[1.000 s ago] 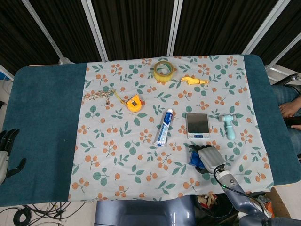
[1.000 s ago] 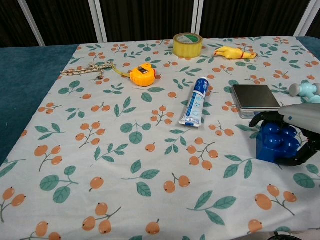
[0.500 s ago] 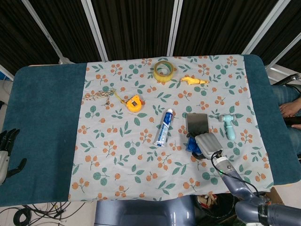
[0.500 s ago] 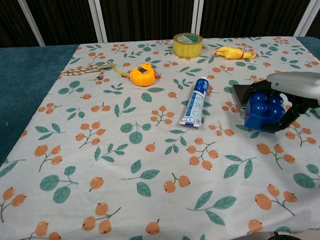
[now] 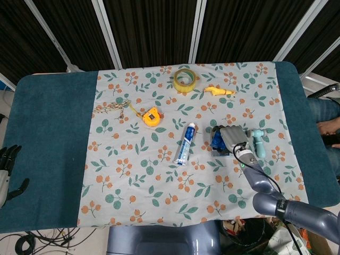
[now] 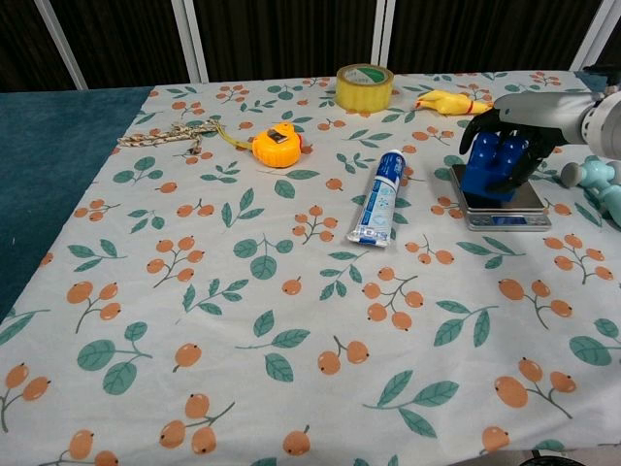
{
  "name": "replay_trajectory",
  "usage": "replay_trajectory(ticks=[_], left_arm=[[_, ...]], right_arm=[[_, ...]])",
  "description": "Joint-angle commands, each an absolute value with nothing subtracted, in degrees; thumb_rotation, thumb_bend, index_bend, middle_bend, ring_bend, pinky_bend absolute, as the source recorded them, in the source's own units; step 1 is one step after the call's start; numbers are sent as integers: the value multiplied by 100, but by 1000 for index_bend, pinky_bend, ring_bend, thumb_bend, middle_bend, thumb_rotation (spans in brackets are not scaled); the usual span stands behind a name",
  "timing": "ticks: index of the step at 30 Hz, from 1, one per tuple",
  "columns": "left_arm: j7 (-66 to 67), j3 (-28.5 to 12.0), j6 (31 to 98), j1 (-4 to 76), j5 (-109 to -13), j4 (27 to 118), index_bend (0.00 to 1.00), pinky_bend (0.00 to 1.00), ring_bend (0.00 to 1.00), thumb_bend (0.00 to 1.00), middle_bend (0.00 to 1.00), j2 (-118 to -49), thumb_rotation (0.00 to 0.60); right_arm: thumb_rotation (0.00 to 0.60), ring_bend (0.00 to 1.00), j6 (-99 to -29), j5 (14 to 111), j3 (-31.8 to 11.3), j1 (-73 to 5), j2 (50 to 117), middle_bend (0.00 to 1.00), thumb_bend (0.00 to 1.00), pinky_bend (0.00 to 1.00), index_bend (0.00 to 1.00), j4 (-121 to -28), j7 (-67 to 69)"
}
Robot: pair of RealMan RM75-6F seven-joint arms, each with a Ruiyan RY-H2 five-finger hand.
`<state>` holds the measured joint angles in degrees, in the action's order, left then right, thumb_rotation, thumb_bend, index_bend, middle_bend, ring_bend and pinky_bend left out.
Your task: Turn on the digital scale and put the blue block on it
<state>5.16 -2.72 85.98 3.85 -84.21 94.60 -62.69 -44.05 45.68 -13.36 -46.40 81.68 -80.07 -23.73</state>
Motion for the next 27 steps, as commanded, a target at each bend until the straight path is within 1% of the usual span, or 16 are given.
replay_trajectory(ticks=[1,2,4,6,8,10,13,19,23,27], left_arm=[[518,-271,8595,387,-8421,9460,15,33,46,300,73,-6269,600],[519,-272,8597,387,-8422,9461,15,33,45,300,73,-6269,600],[518,-273,8604,385,-8424,9460,15,33,45,300,73,-6267,600],[515,-276,8608,383,-8423,9459,15,33,45,300,73,-6266,600],[512,-276,8606,382,-8417,9458,15,33,45,300,73,-6264,600],[516,-274,8594,385,-8413,9460,15,33,45,300,73,-6262,600],[527,-274,8597,385,-8416,9462,15,33,45,300,73,-6262,600],[539,-277,8609,377,-8406,9471,15,33,45,300,73,-6258,600],[542,-279,8613,375,-8404,9470,15,33,45,300,73,-6257,600],[546,-275,8625,373,-8421,9466,15,33,45,300,73,-6260,600]], right_arm=[[600,444,-4327,4394,-1411,-4763,8252,297,362,320,268,-7851,-2359],[600,426,-4310,4335,-1421,-4791,8270,274,318,320,252,-7808,-2344],[600,319,-4234,4222,-1409,-4832,8269,158,198,309,181,-7766,-2329],[600,222,-4128,4105,-1348,-4878,8224,53,120,292,132,-7752,-2376],[600,175,-4061,4040,-1283,-4918,8175,8,71,283,103,-7753,-2439],[600,150,-4075,4021,-1258,-4941,8159,0,34,269,78,-7748,-2441],[600,142,-4160,4076,-1301,-4916,8196,0,4,260,61,-7723,-2278],[600,131,-4420,4448,-1421,-4798,8155,0,0,257,60,-7760,-1866],[600,132,-4800,4960,-1454,-4584,7790,0,6,257,60,-8305,-1637],[600,132,-5368,5576,-1327,-4209,7263,0,38,257,59,-9088,-1543]])
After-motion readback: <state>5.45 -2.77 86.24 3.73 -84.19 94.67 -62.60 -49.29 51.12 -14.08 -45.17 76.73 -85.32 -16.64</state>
